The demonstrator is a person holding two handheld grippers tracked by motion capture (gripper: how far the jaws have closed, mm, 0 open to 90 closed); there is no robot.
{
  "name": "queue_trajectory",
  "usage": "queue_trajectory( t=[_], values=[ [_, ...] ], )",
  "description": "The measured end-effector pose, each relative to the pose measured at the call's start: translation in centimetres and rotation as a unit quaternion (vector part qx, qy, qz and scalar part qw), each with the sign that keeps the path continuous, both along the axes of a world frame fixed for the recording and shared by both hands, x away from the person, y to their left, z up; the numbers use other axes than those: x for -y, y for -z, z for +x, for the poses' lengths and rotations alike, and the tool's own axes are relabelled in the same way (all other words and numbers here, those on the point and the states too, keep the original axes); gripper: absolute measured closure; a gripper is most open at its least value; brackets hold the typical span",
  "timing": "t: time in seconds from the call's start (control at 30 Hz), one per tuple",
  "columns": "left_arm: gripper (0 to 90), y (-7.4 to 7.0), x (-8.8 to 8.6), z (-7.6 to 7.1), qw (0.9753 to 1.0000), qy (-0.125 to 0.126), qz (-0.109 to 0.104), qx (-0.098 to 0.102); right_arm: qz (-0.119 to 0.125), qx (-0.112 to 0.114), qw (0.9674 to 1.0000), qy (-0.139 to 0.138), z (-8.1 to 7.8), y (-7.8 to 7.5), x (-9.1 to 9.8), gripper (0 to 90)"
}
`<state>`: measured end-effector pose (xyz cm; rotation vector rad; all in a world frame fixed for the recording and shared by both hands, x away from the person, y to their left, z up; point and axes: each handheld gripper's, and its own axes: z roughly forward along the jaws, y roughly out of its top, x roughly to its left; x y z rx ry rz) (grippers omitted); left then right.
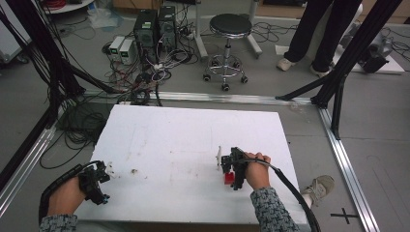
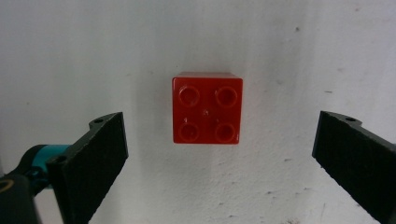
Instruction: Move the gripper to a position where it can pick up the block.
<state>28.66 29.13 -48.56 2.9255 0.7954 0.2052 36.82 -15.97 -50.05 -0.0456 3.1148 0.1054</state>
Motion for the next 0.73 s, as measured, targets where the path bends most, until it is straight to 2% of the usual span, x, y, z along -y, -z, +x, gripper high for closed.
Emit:
queue_trajectory(
  t=[0.33,0.4,0.43,0.47,0.6,0.67,0.73],
  values=[
    [21.8,0.1,0.1,0.0,1.0,0.002,0.0,0.002,-0.009,-0.01,0.9999,-0.005,-0.1,1.2,-0.8,2.6],
    [21.8,0.1,0.1,0.0,1.0,0.002,0.0,0.002,-0.009,-0.01,0.9998,-0.012,0.0,1.4,-1.0,2.6],
    [21.8,0.1,0.1,0.0,1.0,0.003,0.0,0.002,-0.019,-0.014,0.9997,0.0,-0.2,1.4,-1.0,2.6],
    [21.8,0.1,0.1,0.0,1.0,0.003,0.0,0.002,-0.016,-0.014,0.9997,-0.007,-0.1,1.6,-1.0,2.6],
    [21.8,0.1,0.0,0.0,1.0,0.002,0.0,0.001,-0.015,-0.013,0.9998,-0.008,0.0,1.6,-1.1,2.6],
    [21.8,0.1,0.1,0.1,1.0,0.002,0.0,0.0,-0.021,-0.014,0.9997,0.003,-0.2,1.4,-1.0,2.6],
    [21.8,0.1,0.1,0.1,1.0,0.001,-0.003,0.003,-0.018,-0.014,0.9997,-0.001,-0.1,1.4,-1.0,2.6]
  ],
)
